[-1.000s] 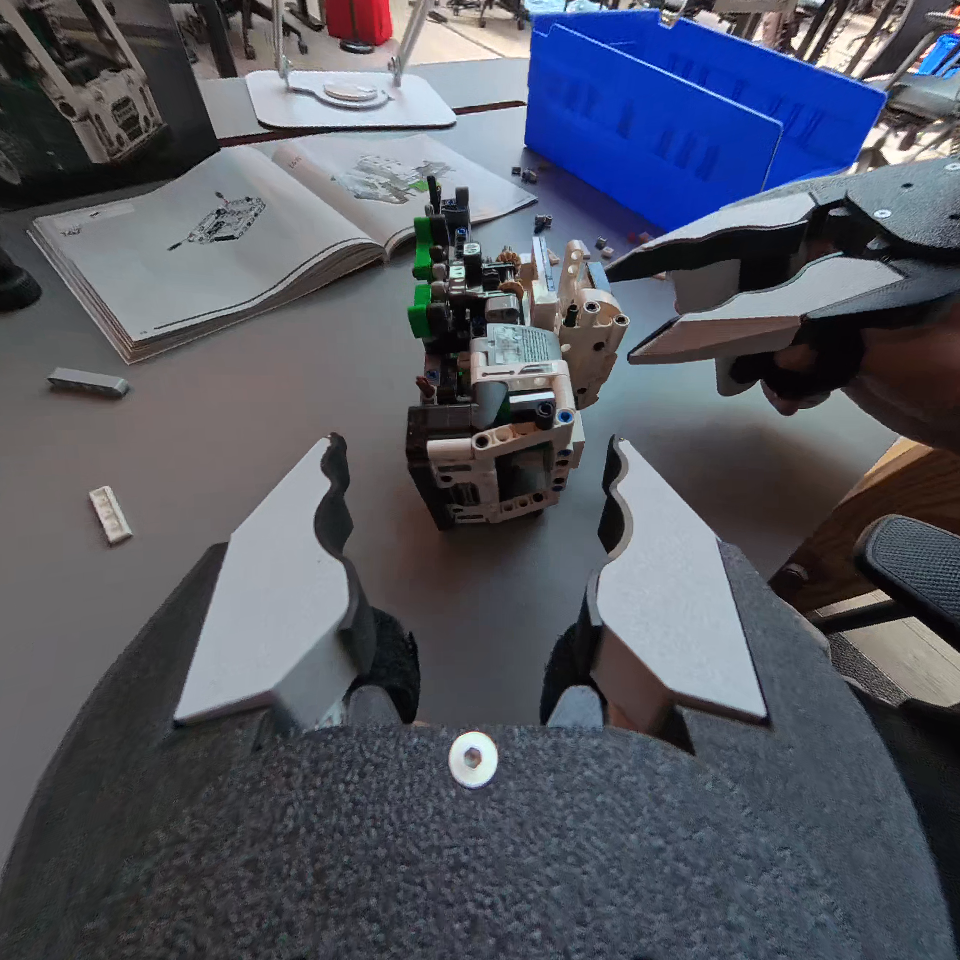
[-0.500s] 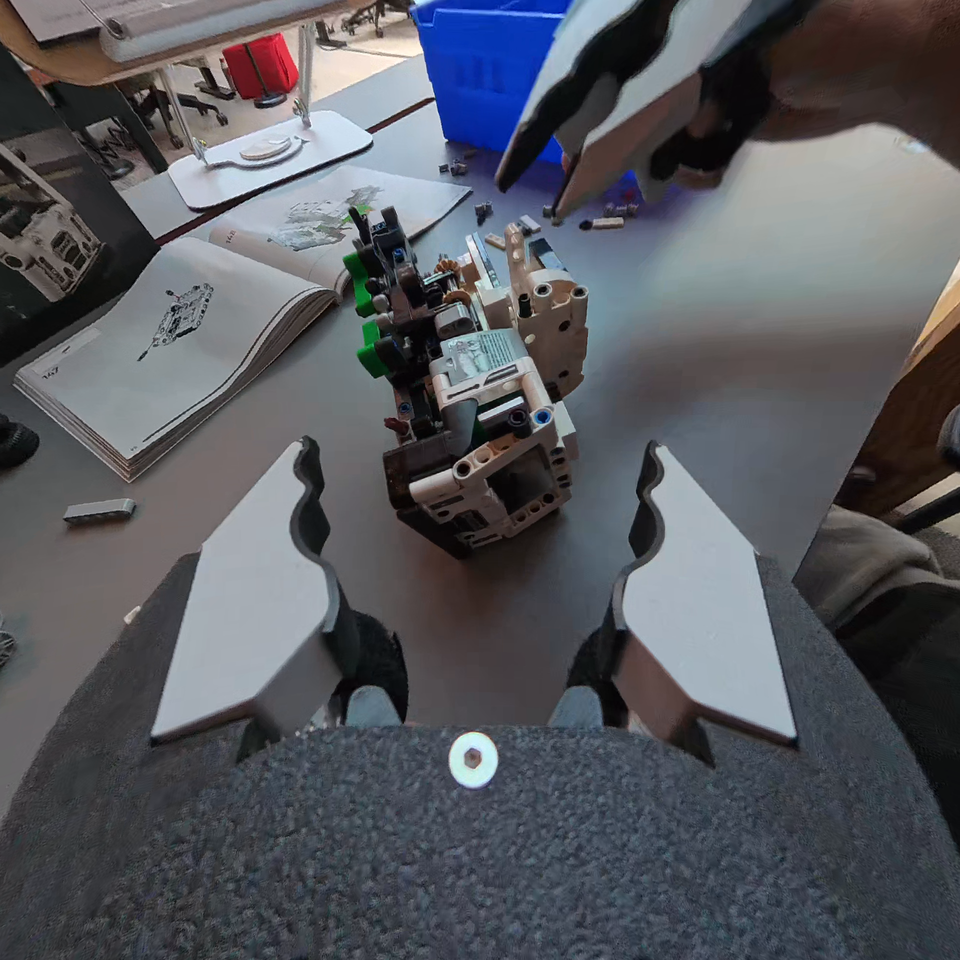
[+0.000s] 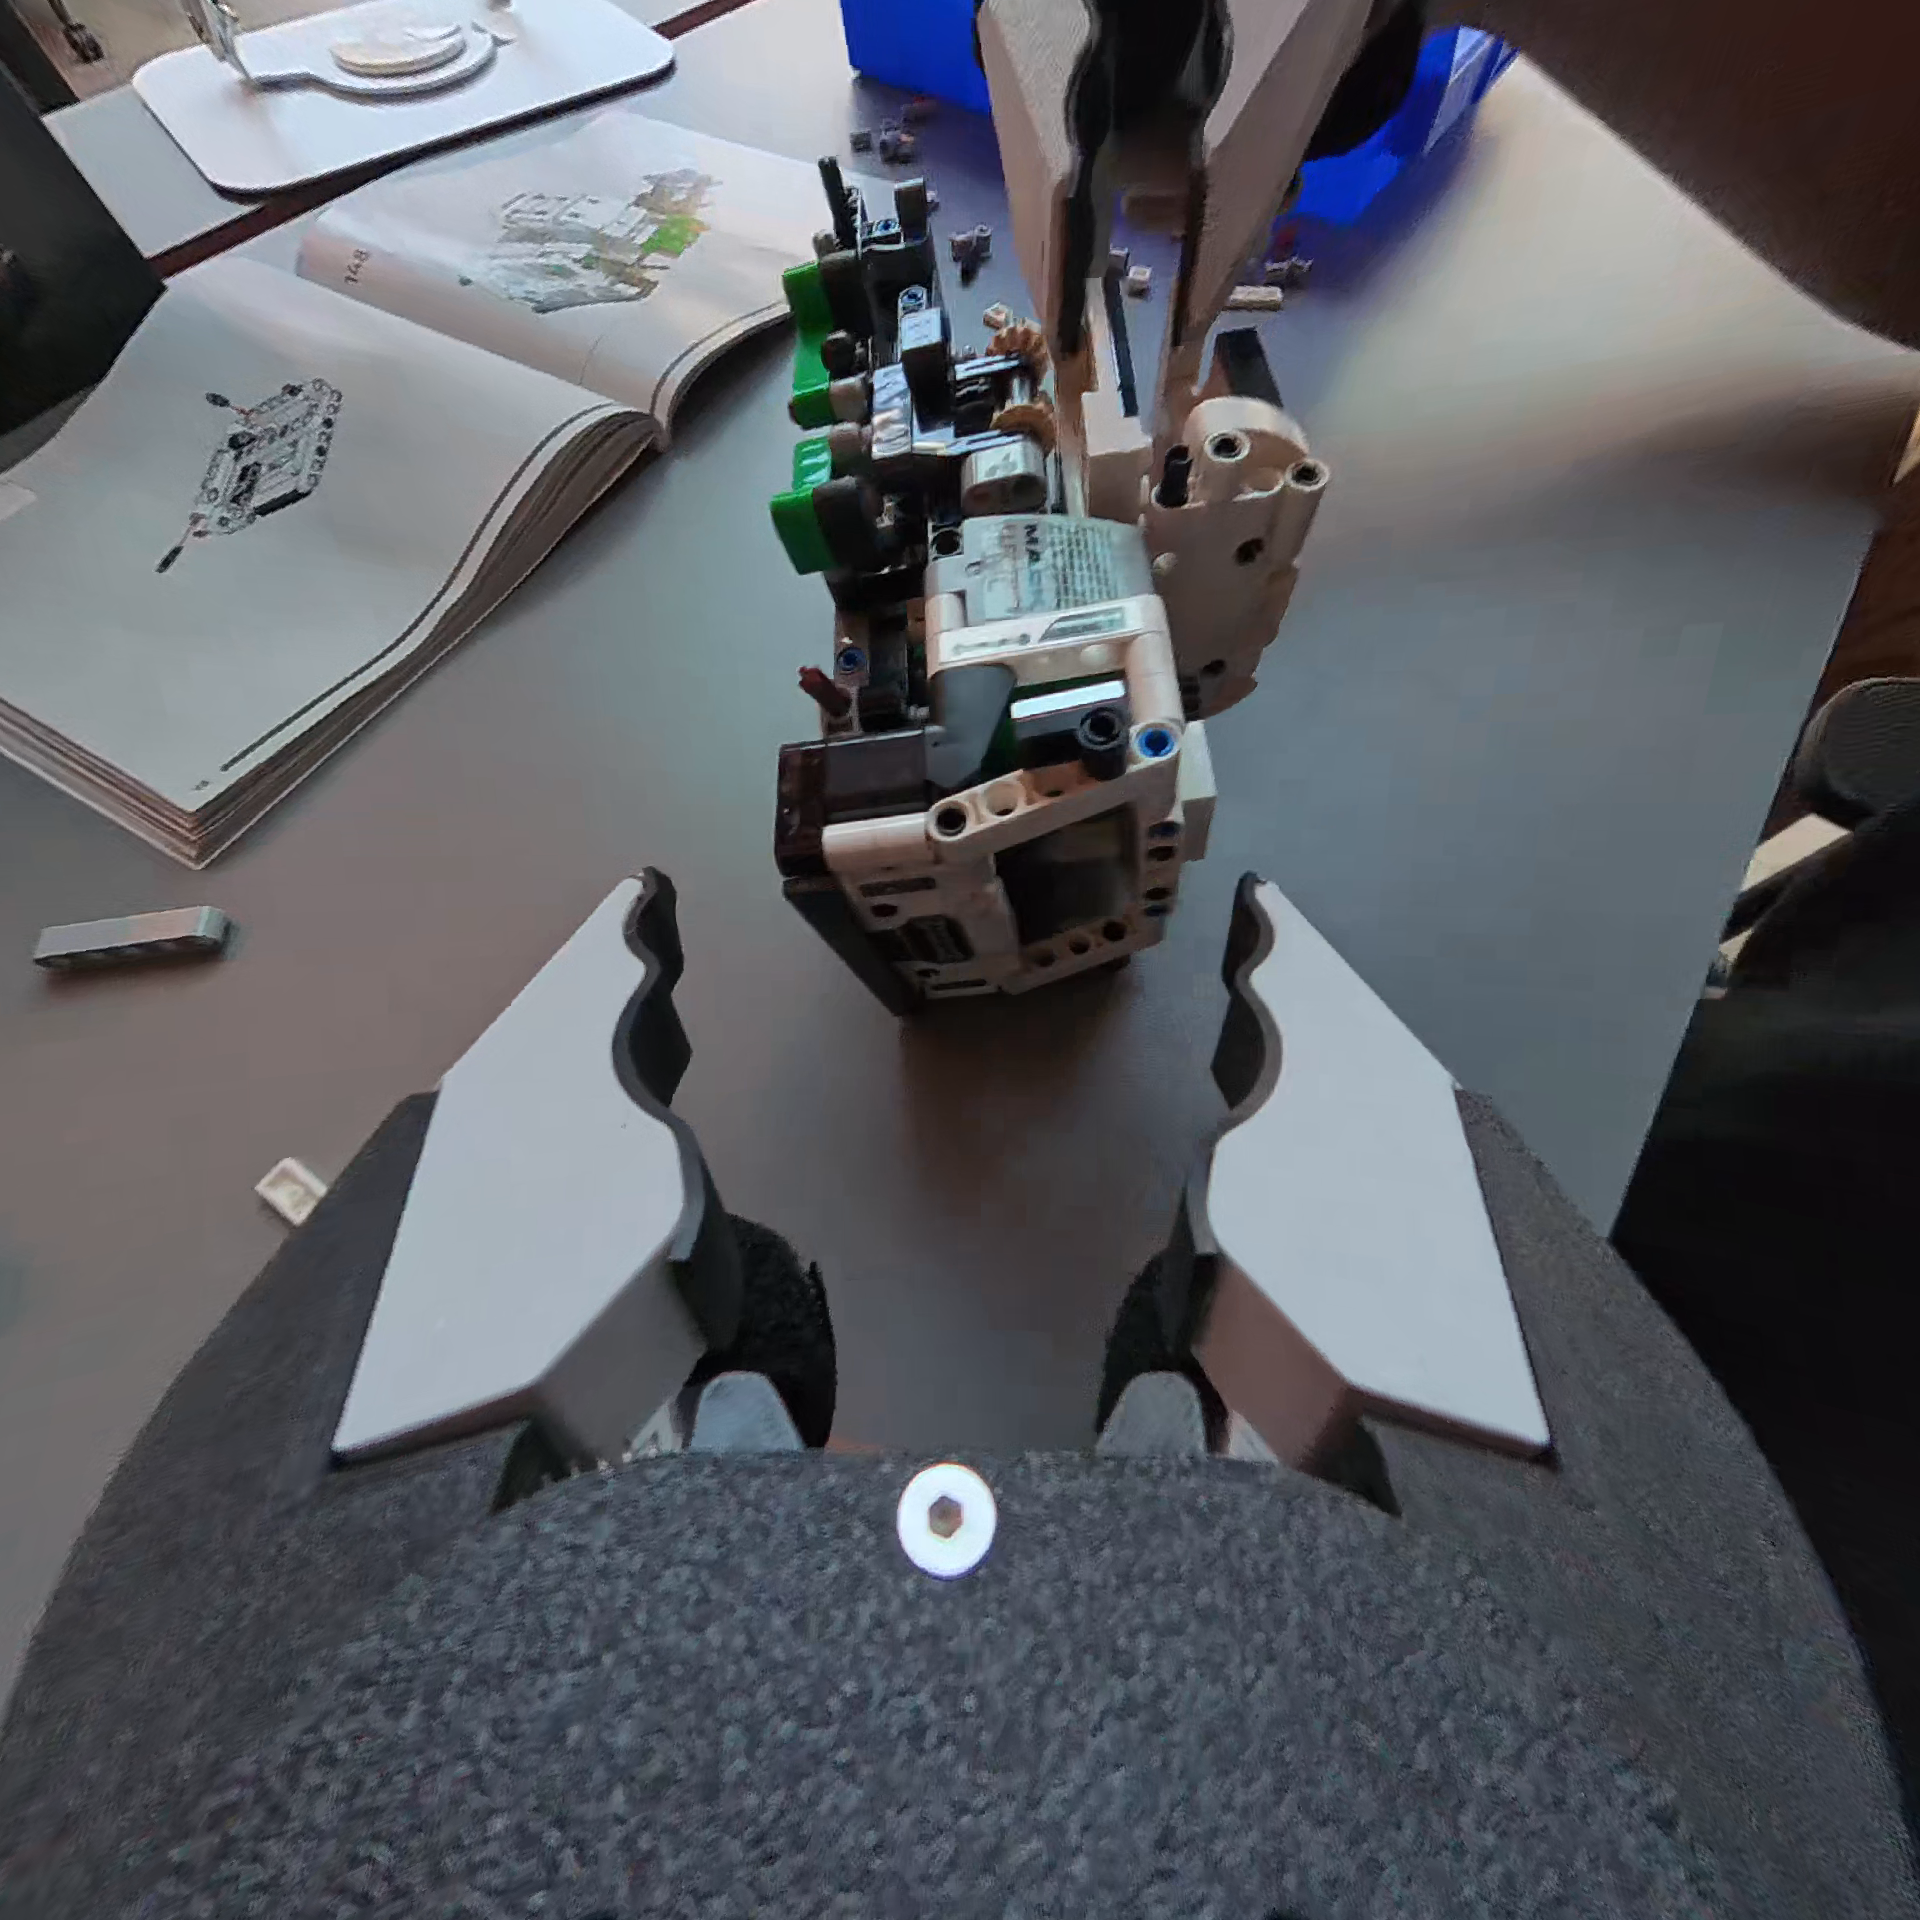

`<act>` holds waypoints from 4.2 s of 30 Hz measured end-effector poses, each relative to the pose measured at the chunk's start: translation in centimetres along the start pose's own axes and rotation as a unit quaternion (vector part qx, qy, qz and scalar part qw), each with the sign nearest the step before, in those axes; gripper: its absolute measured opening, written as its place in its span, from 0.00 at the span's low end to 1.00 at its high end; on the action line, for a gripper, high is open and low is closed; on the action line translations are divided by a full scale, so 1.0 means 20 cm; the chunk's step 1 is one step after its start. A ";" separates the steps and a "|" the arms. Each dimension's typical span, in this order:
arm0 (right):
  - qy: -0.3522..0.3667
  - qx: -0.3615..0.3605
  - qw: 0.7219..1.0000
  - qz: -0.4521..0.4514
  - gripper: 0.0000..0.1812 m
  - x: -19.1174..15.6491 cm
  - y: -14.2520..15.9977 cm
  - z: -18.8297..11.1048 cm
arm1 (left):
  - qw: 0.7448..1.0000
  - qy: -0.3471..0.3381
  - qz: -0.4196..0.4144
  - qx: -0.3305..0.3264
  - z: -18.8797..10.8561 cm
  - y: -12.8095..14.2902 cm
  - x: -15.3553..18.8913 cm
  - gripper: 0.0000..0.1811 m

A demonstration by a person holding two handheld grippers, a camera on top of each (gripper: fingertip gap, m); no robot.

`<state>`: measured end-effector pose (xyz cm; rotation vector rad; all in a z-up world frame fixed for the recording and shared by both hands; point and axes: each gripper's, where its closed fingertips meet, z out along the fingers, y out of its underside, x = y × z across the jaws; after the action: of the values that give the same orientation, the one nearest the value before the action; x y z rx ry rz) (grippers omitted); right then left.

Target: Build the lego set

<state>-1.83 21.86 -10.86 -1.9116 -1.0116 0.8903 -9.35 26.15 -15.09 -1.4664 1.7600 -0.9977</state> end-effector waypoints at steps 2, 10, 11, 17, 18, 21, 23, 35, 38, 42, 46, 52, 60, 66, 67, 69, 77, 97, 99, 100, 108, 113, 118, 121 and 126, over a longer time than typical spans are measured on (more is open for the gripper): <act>0.009 -0.013 1.000 -0.014 0.05 0.01 0.00 0.02 | 1.000 -0.001 -0.014 0.004 0.02 -0.02 0.01 0.60; -0.020 0.011 0.999 0.031 0.03 0.03 0.00 -0.01 | 1.000 0.009 0.000 -0.015 0.11 -0.02 -0.03 0.49; -0.026 0.014 0.999 0.034 0.03 0.03 0.00 -0.01 | 1.000 0.014 0.001 -0.014 0.11 -0.02 -0.03 0.48; -0.002 -0.001 1.000 -0.029 0.03 0.02 0.00 0.00 | 0.999 0.050 0.010 -0.009 0.12 -0.03 -0.06 0.48; 0.008 -0.007 0.999 -0.031 0.03 0.02 0.00 0.00 | 0.998 0.055 0.011 -0.009 0.12 -0.03 -0.06 0.48; 0.032 -0.025 0.999 -0.036 0.02 0.03 0.00 -0.02 | 0.998 0.065 0.013 -0.007 0.12 -0.04 -0.07 0.47; 0.037 -0.022 0.998 -0.037 0.02 0.04 0.00 -0.03 | 0.997 0.070 0.013 -0.008 0.13 -0.04 -0.07 0.47; 0.029 0.014 0.999 -0.012 0.02 0.02 -0.06 -0.09 | 0.997 0.075 0.016 0.002 0.13 -0.04 -0.07 0.47; 0.026 -0.017 0.999 -0.010 0.02 0.03 -0.02 -0.05 | 0.997 0.077 0.017 0.000 0.13 -0.04 -0.08 0.47; 0.010 -0.033 0.999 0.006 0.02 0.01 -0.02 -0.03 | 0.997 0.075 0.023 -0.003 0.13 -0.04 -0.08 0.47; 0.011 -0.048 0.999 0.017 0.02 0.01 -0.01 -0.04 | 0.997 0.075 0.023 -0.001 0.14 -0.05 -0.07 0.47; 0.030 -0.047 0.998 0.012 0.02 0.03 -0.01 -0.12 | 0.997 0.079 0.019 0.002 0.14 -0.05 -0.07 0.47; 0.042 -0.055 0.998 -0.005 0.02 0.03 -0.01 -0.14 | 0.997 0.079 0.017 0.003 0.14 -0.05 -0.07 0.47; 0.019 -0.052 0.998 -0.020 0.02 0.02 -0.01 -0.06 | 0.997 0.081 0.018 0.003 0.14 -0.05 -0.07 0.47; 0.014 -0.048 0.999 -0.016 0.02 0.02 -0.01 -0.04 | 0.997 0.080 0.019 0.003 0.14 -0.05 -0.07 0.47; 0.009 -0.047 0.999 -0.014 0.02 0.03 -0.02 -0.02 | 0.997 0.080 0.019 -0.001 0.14 -0.05 -0.07 0.47; -0.003 -0.058 0.998 0.008 0.03 0.06 0.01 0.00 | 0.995 0.095 0.021 -0.014 0.14 -0.05 -0.10 0.47; -0.034 -0.034 0.998 0.045 0.03 0.03 0.01 0.01 | 0.997 -0.040 0.058 0.014 -0.04 -0.23 -0.10 0.49; -0.035 -0.031 0.998 0.044 0.03 0.02 0.01 0.01 | 0.996 -0.014 0.080 0.020 -0.01 -0.31 0.03 0.44; -0.033 -0.029 0.998 0.042 0.03 0.02 0.00 0.02 | 0.997 -0.004 0.081 0.018 0.02 -0.34 0.08 0.43; -0.036 -0.015 0.998 0.039 0.03 0.01 0.00 0.02 | 0.995 -0.011 0.098 -0.019 0.20 -0.36 0.15 0.27; -0.034 -0.015 0.999 0.031 0.03 0.00 0.00 0.03 | 0.996 0.006 0.087 -0.027 0.19 -0.37 0.17 0.25; -0.032 -0.013 0.999 0.028 0.03 0.00 0.00 0.03 | 0.994 0.018 0.088 -0.064 0.23 -0.31 0.18 0.22; -0.023 -0.015 0.999 0.018 0.03 0.00 0.01 0.03 | 0.994 0.024 0.075 -0.069 0.23 -0.31 0.17 0.22; 0.044 0.009 0.999 -0.003 0.13 0.00 -0.02 -0.11 | 0.993 0.035 0.078 -0.076 0.23 -0.31 0.17 0.22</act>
<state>-0.05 21.35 -9.44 -1.9152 -0.9531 0.8023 -2.88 21.51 -12.07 -1.3732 2.0073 -0.8596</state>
